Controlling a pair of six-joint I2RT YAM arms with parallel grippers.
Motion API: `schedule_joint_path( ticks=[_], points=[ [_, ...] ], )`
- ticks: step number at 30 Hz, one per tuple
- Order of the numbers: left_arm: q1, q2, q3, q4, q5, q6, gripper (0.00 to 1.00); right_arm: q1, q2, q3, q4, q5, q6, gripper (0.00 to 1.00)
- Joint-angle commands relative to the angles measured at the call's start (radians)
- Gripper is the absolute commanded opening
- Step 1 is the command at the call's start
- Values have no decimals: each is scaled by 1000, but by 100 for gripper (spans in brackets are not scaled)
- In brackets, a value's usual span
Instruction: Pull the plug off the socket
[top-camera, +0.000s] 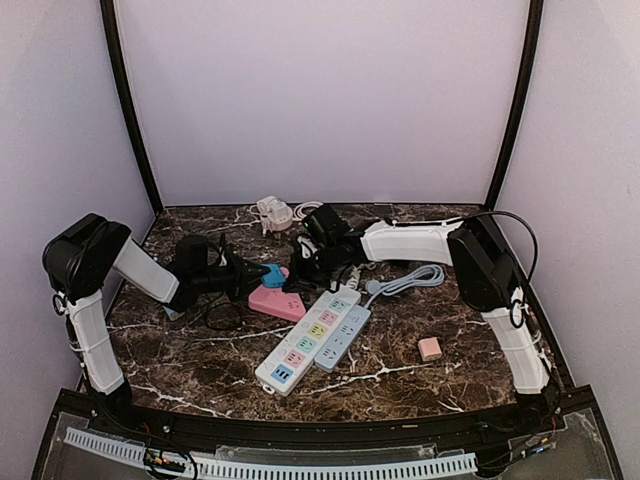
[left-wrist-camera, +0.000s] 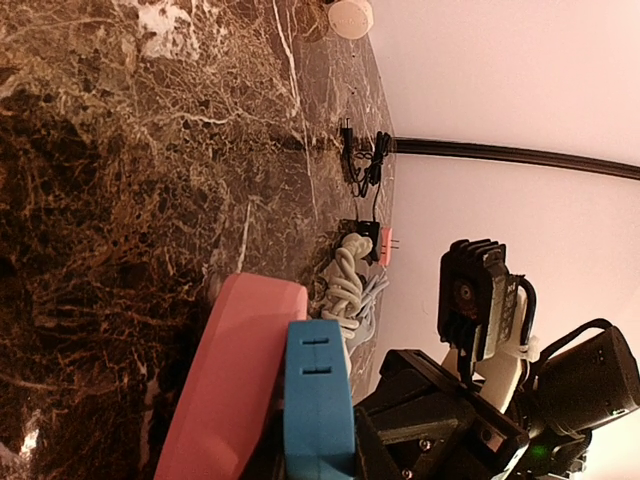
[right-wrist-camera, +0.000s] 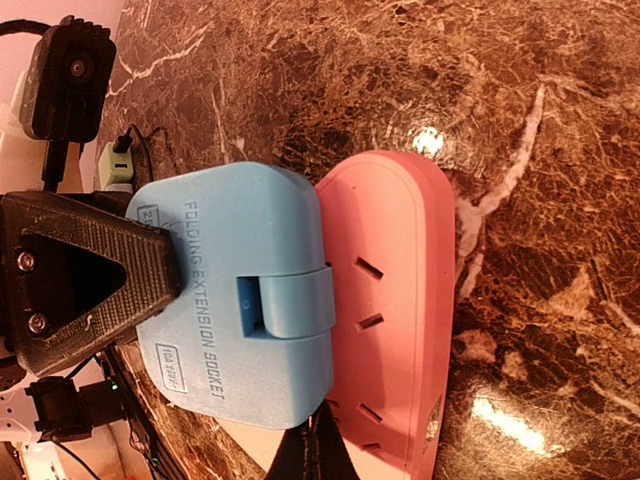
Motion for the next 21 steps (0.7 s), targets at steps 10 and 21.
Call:
schedule_joint_path(
  ticks=[10, 21],
  points=[
    [-42, -30, -39, 254, 131, 64, 0, 13, 83, 15, -67, 32, 18, 0],
    [-61, -40, -59, 236, 143, 148, 0, 12, 99, 38, -64, 7, 26, 0]
  ],
)
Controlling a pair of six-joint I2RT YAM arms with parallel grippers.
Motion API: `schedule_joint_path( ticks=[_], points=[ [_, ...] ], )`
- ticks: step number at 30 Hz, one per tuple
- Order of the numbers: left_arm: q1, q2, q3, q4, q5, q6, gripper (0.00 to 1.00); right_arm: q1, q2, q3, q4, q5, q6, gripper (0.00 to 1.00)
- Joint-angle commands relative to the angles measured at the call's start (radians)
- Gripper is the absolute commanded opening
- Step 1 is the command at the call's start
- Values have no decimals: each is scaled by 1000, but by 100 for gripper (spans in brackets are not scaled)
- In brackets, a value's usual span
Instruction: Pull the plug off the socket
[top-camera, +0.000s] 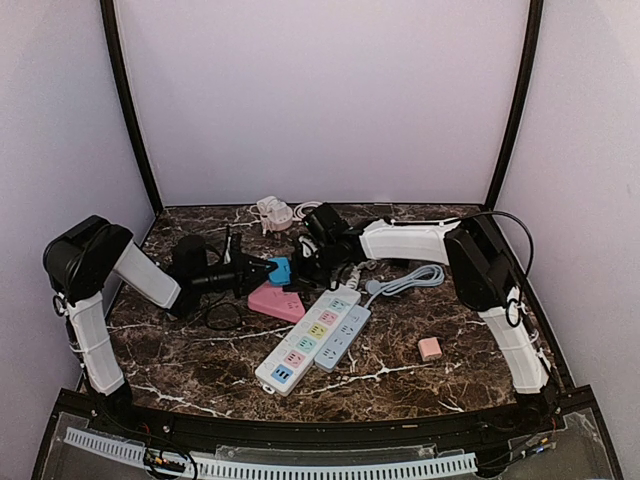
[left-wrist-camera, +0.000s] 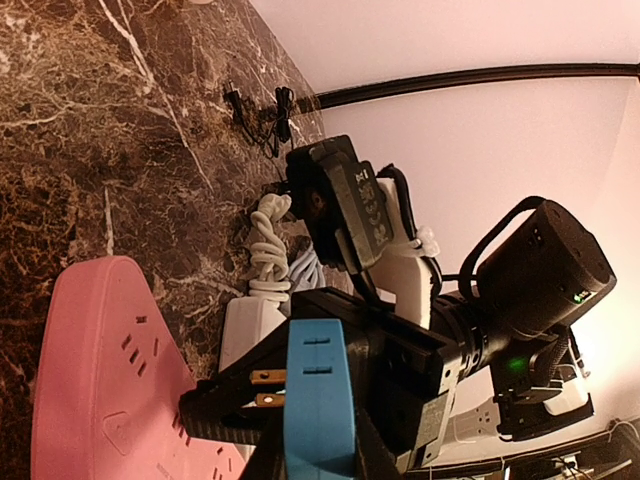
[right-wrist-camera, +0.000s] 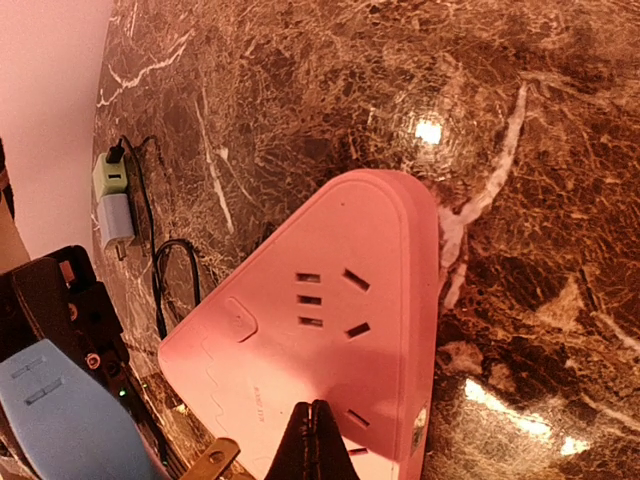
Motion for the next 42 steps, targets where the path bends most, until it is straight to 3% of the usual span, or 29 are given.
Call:
schedule_joint_path(
  ticks=[1, 6, 11, 19, 28, 32, 42],
  points=[
    [-24, -40, -23, 15, 40, 47, 0, 22, 62, -9, -30, 36, -7, 0],
    [-19, -145, -2, -210, -40, 149, 0, 22, -3, -26, -22, 65, -47, 0],
    [-19, -311, 103, -642, -210, 347, 0, 22, -101, -38, -15, 113, -100, 0],
    [-19, -404, 313, -1162, -490, 540, 0, 22, -265, -70, -48, 243, -181, 0],
    [-19, -290, 599, -1643, -920, 699, 0, 21, -482, -204, -57, 408, -249, 54],
    [-18, -175, 712, -1771, -1065, 758, 0, 19, -553, -265, -58, 459, -264, 71],
    [8, 119, 973, -1981, -1304, 845, 3, 18, -690, -418, -51, 531, -281, 90]
  ],
)
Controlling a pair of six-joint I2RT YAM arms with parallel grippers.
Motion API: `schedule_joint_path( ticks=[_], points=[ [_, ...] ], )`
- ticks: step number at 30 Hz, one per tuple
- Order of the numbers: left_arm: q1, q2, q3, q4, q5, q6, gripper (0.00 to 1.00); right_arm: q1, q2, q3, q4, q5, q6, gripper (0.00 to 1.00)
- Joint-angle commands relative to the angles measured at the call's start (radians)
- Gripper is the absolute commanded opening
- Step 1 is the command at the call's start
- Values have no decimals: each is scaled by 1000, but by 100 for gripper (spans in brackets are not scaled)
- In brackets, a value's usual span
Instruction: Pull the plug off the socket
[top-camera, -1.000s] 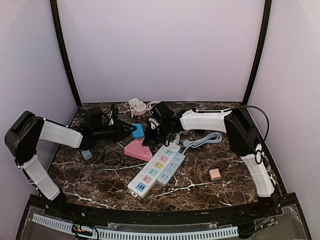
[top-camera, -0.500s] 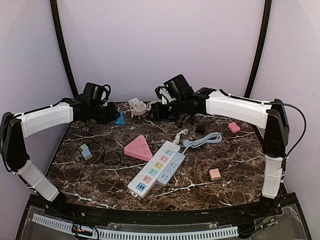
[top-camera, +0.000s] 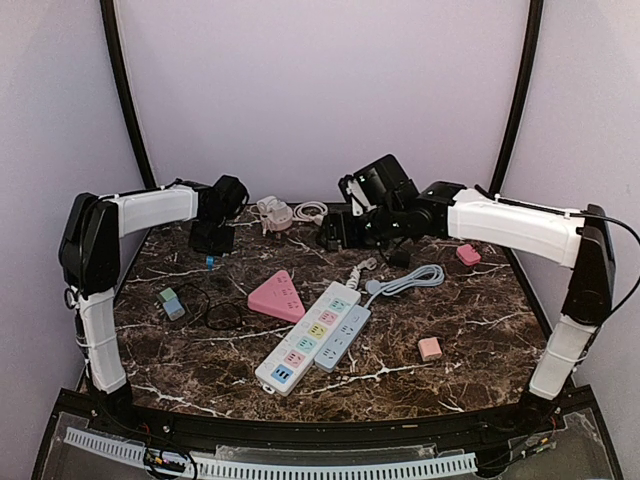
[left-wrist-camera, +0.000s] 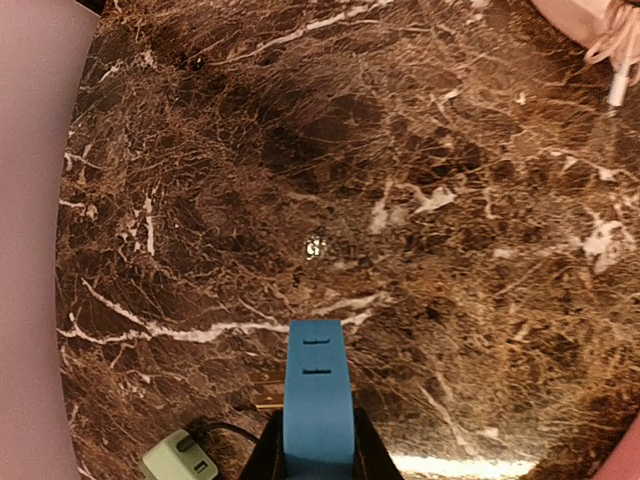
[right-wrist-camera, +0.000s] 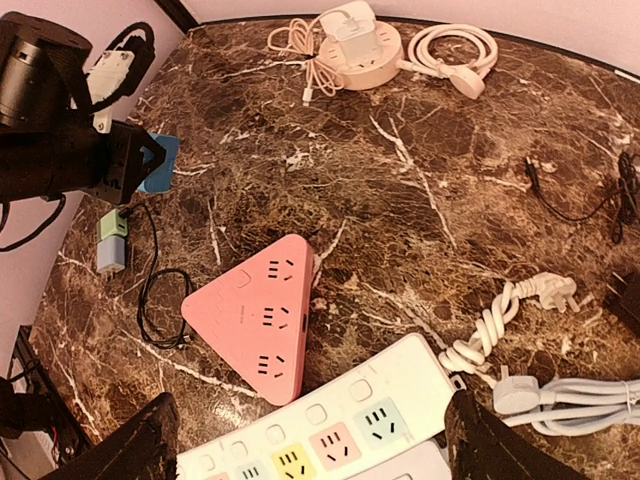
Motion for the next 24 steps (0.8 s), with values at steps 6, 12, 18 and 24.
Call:
schedule_joint_path(
  ticks=[6, 12, 18, 24],
  points=[
    [40, 179, 177, -194, -175, 95, 9, 1, -121, -107, 14, 71, -11, 91],
    [54, 243, 219, -199, -176, 123, 17, 1, -141, -128, 10, 78, -12, 91],
    [58, 279, 247, -214, -157, 131, 33, 0, -146, -141, 10, 76, -11, 91],
    [58, 279, 253, -211, -121, 130, 46, 1, -137, -135, 10, 71, -11, 91]
  ],
)
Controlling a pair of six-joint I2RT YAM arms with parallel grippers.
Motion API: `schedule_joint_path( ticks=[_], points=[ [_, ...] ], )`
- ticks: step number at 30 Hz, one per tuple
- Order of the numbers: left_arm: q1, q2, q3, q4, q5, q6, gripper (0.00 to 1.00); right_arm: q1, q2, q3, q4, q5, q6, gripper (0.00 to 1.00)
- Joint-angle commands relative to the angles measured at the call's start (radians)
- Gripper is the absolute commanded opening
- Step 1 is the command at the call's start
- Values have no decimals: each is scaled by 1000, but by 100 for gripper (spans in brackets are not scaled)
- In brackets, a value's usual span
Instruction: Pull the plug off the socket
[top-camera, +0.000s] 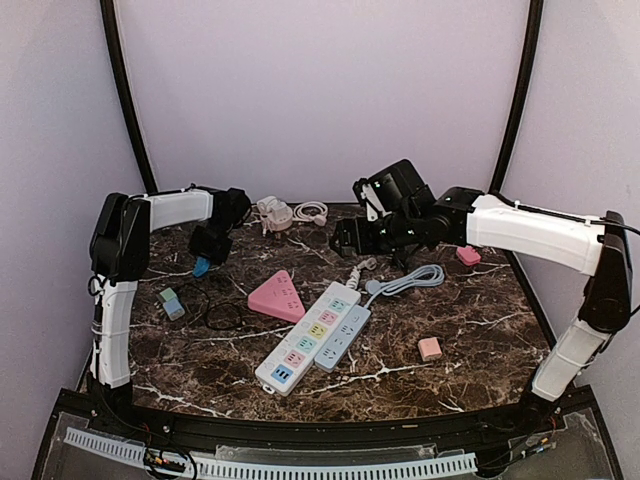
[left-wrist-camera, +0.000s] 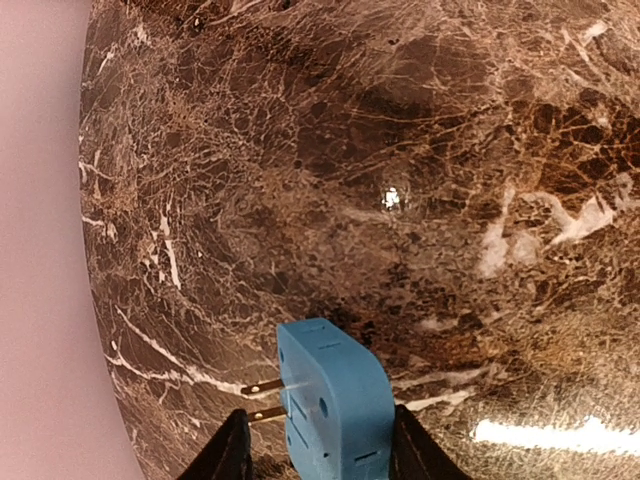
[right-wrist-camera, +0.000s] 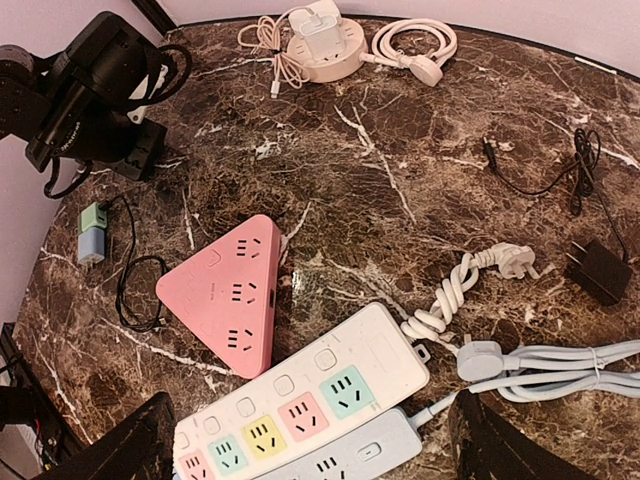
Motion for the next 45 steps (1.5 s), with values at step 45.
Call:
schedule_joint_path(
  ticks=[45],
  points=[
    [4, 228, 504, 423, 583, -148, 72, -1, -13, -23, -62, 60, 6, 92]
  ],
)
